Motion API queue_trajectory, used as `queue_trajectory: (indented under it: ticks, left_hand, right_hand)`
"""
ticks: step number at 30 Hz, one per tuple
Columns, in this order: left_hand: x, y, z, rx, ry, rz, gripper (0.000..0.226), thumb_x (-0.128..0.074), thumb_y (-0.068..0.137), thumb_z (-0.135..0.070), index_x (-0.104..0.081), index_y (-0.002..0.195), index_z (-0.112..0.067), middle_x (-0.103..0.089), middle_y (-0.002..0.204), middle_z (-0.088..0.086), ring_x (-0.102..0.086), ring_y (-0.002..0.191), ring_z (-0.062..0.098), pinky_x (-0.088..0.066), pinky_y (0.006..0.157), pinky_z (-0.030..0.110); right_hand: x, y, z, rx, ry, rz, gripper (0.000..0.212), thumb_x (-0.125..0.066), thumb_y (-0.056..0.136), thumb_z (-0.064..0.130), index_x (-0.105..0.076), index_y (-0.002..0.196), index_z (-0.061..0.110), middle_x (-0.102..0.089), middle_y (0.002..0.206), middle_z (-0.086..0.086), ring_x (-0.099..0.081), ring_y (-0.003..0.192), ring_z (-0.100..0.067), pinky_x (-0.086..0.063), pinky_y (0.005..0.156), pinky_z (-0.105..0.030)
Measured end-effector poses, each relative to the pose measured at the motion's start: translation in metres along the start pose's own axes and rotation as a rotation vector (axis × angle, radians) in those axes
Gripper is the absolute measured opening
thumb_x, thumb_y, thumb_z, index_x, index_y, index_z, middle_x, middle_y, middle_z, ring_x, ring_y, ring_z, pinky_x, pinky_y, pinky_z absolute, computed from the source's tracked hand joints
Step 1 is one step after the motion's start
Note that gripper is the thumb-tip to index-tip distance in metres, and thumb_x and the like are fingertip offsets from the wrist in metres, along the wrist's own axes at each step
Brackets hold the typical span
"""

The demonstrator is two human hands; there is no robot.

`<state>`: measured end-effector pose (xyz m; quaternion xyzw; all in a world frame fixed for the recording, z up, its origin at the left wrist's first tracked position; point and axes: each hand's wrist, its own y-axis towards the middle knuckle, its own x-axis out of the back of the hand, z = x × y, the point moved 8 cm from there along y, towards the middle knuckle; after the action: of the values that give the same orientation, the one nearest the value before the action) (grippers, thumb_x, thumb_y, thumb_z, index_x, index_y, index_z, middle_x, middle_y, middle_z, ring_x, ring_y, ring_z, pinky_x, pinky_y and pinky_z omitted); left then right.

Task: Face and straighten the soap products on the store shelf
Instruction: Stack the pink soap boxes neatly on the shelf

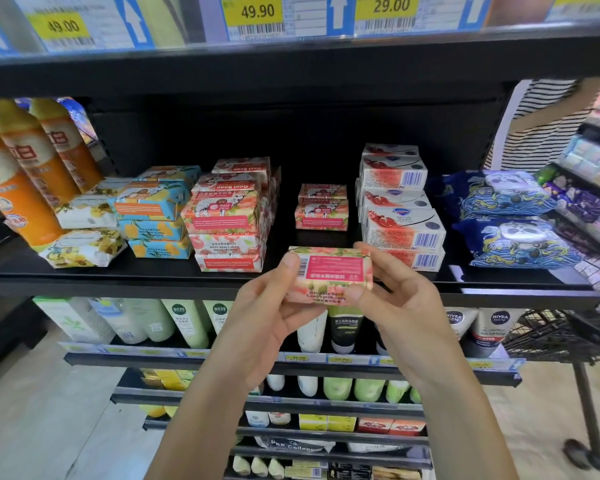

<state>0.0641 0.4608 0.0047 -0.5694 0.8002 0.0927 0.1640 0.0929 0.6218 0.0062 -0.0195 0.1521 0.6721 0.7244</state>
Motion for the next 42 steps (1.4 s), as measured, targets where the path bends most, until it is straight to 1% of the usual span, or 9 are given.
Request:
queue_trajectory:
  ticks: [9, 14, 18, 25, 30, 33, 35, 39, 42]
  left_hand:
    - [0.007, 0.001, 0.002, -0.002, 0.015, -0.060, 0.033, -0.060, 0.098, -0.020, -0.067, 0.124, -0.002, -0.075, 0.116, 0.017, -0.072, 0.111, 0.028, -0.056, 0.100, 0.040]
    - [0.008, 0.002, 0.003, -0.040, 0.022, -0.051, 0.036, -0.061, 0.097, -0.015, -0.062, 0.131, -0.002, -0.073, 0.121, 0.016, -0.070, 0.116, 0.029, -0.055, 0.102, 0.040]
    - [0.007, 0.002, 0.003, -0.058, 0.040, -0.034, 0.043, -0.065, 0.093, -0.018, -0.059, 0.133, -0.003, -0.072, 0.122, 0.017, -0.069, 0.118, 0.030, -0.052, 0.105, 0.043]
    - [0.002, 0.001, 0.003, -0.058, 0.043, -0.007, 0.041, -0.066, 0.091, -0.015, -0.061, 0.131, -0.008, -0.073, 0.121, 0.013, -0.070, 0.115, 0.025, -0.057, 0.098, 0.031]
    - [0.006, 0.003, 0.002, -0.046, 0.076, -0.041, 0.052, -0.071, 0.093, -0.035, -0.058, 0.137, -0.012, -0.070, 0.126, 0.014, -0.068, 0.118, 0.023, -0.051, 0.105, 0.041]
    - [0.008, 0.003, 0.002, -0.022, 0.084, -0.037, 0.074, -0.068, 0.090, -0.052, -0.053, 0.136, 0.004, -0.068, 0.129, 0.019, -0.066, 0.122, 0.025, -0.049, 0.109, 0.045]
    - [0.007, 0.003, 0.003, 0.001, 0.092, -0.011, 0.078, -0.060, 0.089, -0.053, -0.053, 0.130, 0.013, -0.071, 0.124, 0.017, -0.067, 0.121, 0.025, -0.051, 0.108, 0.044]
    - [0.006, 0.001, 0.005, 0.017, 0.091, -0.008, 0.061, -0.063, 0.083, -0.048, -0.068, 0.122, -0.001, -0.075, 0.117, 0.015, -0.070, 0.115, 0.028, -0.057, 0.098, 0.036]
    - [0.007, 0.001, 0.005, 0.002, 0.083, -0.019, 0.057, -0.066, 0.084, -0.042, -0.068, 0.122, 0.001, -0.075, 0.116, 0.017, -0.071, 0.114, 0.028, -0.056, 0.100, 0.038]
  right_hand:
    - [-0.007, 0.002, -0.008, -0.003, 0.041, 0.088, 0.075, -0.081, 0.082, 0.002, -0.050, 0.147, 0.025, -0.065, 0.136, -0.006, -0.061, 0.128, -0.025, -0.051, 0.106, -0.042]
    - [-0.004, 0.004, -0.015, -0.077, 0.055, -0.021, 0.061, -0.081, 0.083, 0.030, -0.056, 0.139, 0.026, -0.072, 0.124, -0.005, -0.069, 0.116, -0.021, -0.054, 0.100, -0.042]
    - [-0.003, 0.004, -0.014, -0.084, 0.035, -0.071, 0.049, -0.074, 0.082, 0.036, -0.065, 0.127, 0.019, -0.076, 0.114, -0.005, -0.072, 0.108, -0.019, -0.057, 0.090, -0.035]
    - [0.002, 0.003, -0.011, -0.037, 0.028, -0.081, 0.037, -0.074, 0.086, 0.027, -0.070, 0.119, 0.013, -0.077, 0.109, -0.008, -0.073, 0.105, -0.025, -0.057, 0.092, -0.039]
    - [0.007, 0.003, -0.009, 0.016, 0.005, -0.057, 0.045, -0.078, 0.081, 0.024, -0.068, 0.124, 0.017, -0.075, 0.118, -0.007, -0.070, 0.113, -0.027, -0.054, 0.100, -0.048]
    - [0.009, 0.004, -0.006, 0.075, -0.022, -0.022, 0.046, -0.079, 0.080, 0.018, -0.068, 0.126, 0.019, -0.073, 0.122, -0.008, -0.068, 0.118, -0.028, -0.051, 0.102, -0.048]
    - [0.010, 0.004, -0.005, 0.103, -0.024, -0.005, 0.049, -0.078, 0.080, 0.015, -0.067, 0.128, 0.016, -0.073, 0.123, -0.008, -0.066, 0.120, -0.028, -0.051, 0.103, -0.047]
    - [0.008, 0.003, -0.005, 0.121, -0.005, 0.038, 0.052, -0.078, 0.079, 0.013, -0.065, 0.130, 0.015, -0.071, 0.125, -0.009, -0.063, 0.123, -0.029, -0.056, 0.096, -0.040]
    - [0.007, 0.003, -0.006, 0.092, 0.011, 0.058, 0.053, -0.080, 0.079, 0.012, -0.064, 0.130, 0.016, -0.071, 0.126, -0.007, -0.063, 0.124, -0.028, -0.056, 0.093, -0.034]
